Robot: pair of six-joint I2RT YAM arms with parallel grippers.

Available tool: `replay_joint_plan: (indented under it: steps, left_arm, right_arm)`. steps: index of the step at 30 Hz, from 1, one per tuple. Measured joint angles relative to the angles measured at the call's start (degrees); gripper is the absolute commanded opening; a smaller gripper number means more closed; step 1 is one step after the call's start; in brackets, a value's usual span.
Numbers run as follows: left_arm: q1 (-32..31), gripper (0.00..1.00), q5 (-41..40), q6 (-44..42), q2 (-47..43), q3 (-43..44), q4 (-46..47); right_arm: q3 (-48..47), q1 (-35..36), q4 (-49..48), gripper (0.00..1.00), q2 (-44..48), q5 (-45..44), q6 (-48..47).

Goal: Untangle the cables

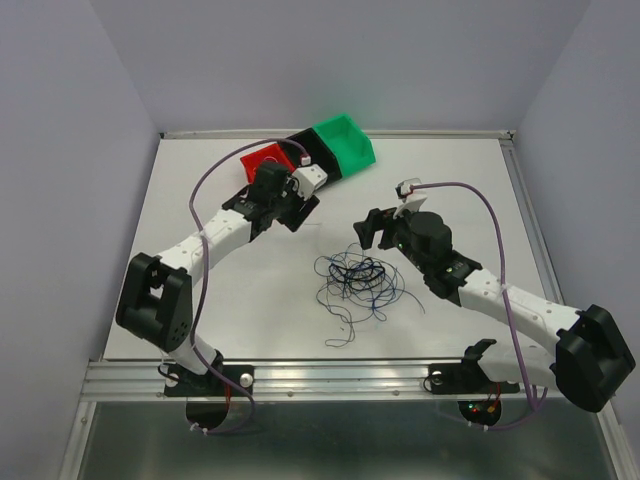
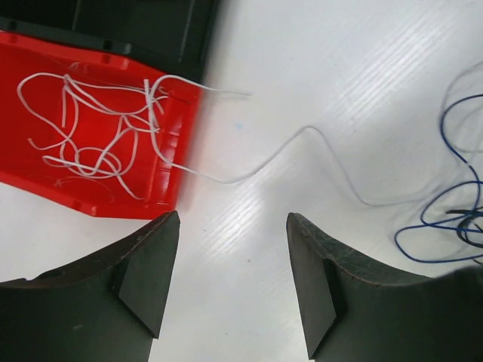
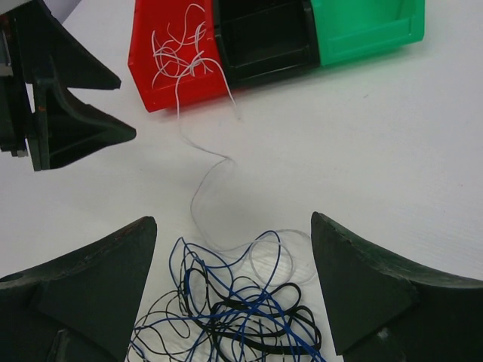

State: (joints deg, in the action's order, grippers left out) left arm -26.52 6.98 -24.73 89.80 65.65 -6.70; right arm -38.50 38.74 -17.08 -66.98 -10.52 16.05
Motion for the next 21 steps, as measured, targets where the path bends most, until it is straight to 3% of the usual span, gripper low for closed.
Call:
replay_joint_plan:
  steps: [6,14,21]
  left_arm:
    - [-1.53,0.68,2.78,1.6,0.15,-1.55,0.07]
    - [-1.97,0.64,6.16,2.32,9.27,-1.11,-0.66]
    - [-2.01,0.64,8.61,2.82,10.49,-0.57,-1.22]
  right_arm:
    - [0.0,0.0,0.02,0.88,0.0,-0.02,0.0]
    - [0.0,0.0,0.04,0.88,0.44,-0.24,0.0]
    - [0.0,0.0,0.07,0.88,0.63,-0.24,0.0]
